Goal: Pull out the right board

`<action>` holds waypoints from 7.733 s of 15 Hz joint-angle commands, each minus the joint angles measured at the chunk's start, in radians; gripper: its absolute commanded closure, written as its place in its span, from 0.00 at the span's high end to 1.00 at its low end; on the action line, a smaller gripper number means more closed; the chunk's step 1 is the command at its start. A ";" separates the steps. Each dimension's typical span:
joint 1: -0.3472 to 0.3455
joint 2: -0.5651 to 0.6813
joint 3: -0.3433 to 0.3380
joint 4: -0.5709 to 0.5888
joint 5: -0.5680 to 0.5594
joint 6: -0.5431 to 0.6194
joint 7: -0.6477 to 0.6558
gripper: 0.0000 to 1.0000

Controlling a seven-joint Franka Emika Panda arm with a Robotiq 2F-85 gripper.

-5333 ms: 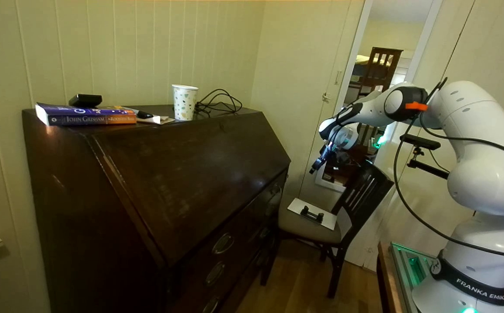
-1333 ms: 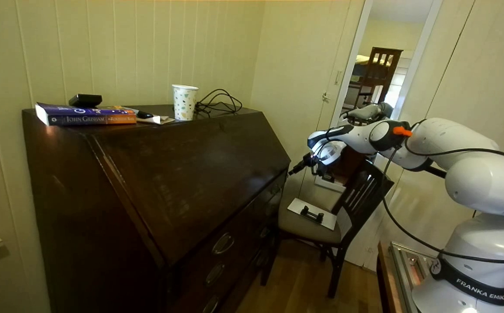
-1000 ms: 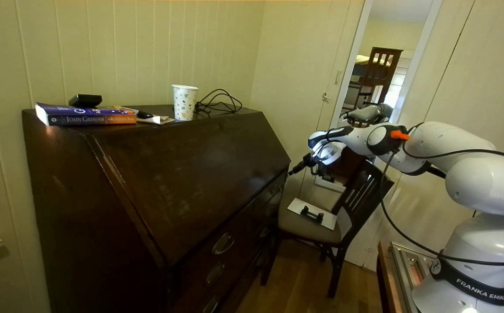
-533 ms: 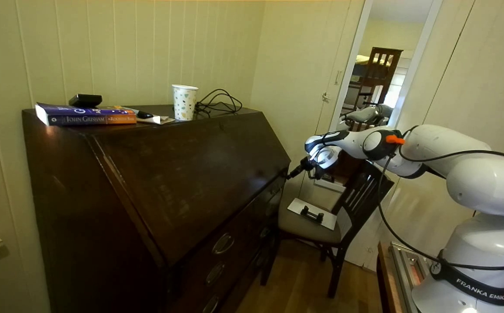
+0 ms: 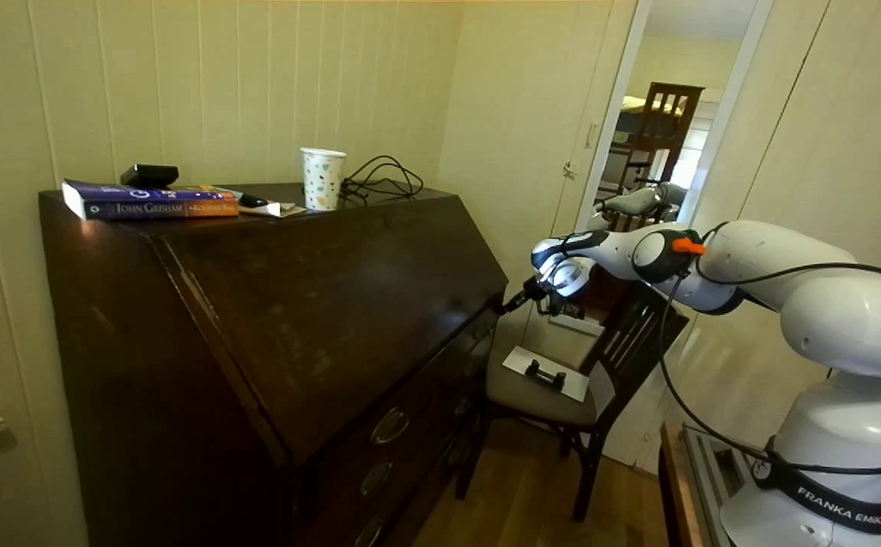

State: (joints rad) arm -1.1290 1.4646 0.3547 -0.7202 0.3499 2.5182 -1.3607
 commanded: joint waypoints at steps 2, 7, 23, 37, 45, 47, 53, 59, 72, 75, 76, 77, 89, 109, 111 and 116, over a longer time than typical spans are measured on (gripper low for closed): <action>0.005 0.042 0.043 0.075 0.011 0.002 -0.061 0.05; -0.016 0.024 -0.005 0.051 -0.009 -0.010 -0.045 0.06; -0.100 -0.045 -0.204 0.038 -0.030 -0.171 -0.033 0.63; -0.091 -0.426 -0.317 -0.331 -0.032 -0.161 0.046 1.00; 0.014 -0.647 -0.363 -0.672 -0.017 -0.156 0.074 1.00; 0.037 -0.690 -0.349 -0.762 0.001 -0.100 0.055 1.00; 0.001 -0.578 -0.292 -0.614 0.022 -0.059 0.041 1.00; 0.057 -0.510 -0.267 -0.564 -0.016 -0.028 0.096 1.00; 0.115 -0.284 -0.344 -0.143 -0.146 -0.310 0.295 1.00; 0.105 -0.231 -0.322 -0.061 -0.139 -0.372 0.296 1.00; 0.105 -0.214 -0.316 -0.034 -0.136 -0.384 0.292 1.00; 0.106 -0.197 -0.311 -0.007 -0.134 -0.396 0.290 1.00; 0.127 -0.079 -0.332 0.173 -0.134 -0.397 0.311 0.36; 0.068 -0.084 -0.472 0.138 -0.177 -0.423 0.305 0.06; 0.064 -0.091 -0.475 0.130 -0.177 -0.433 0.301 0.06; 0.060 -0.094 -0.485 0.122 -0.171 -0.440 0.309 0.49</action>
State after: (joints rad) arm -1.0193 1.3489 -0.0501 -0.5924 0.2319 2.0261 -1.0611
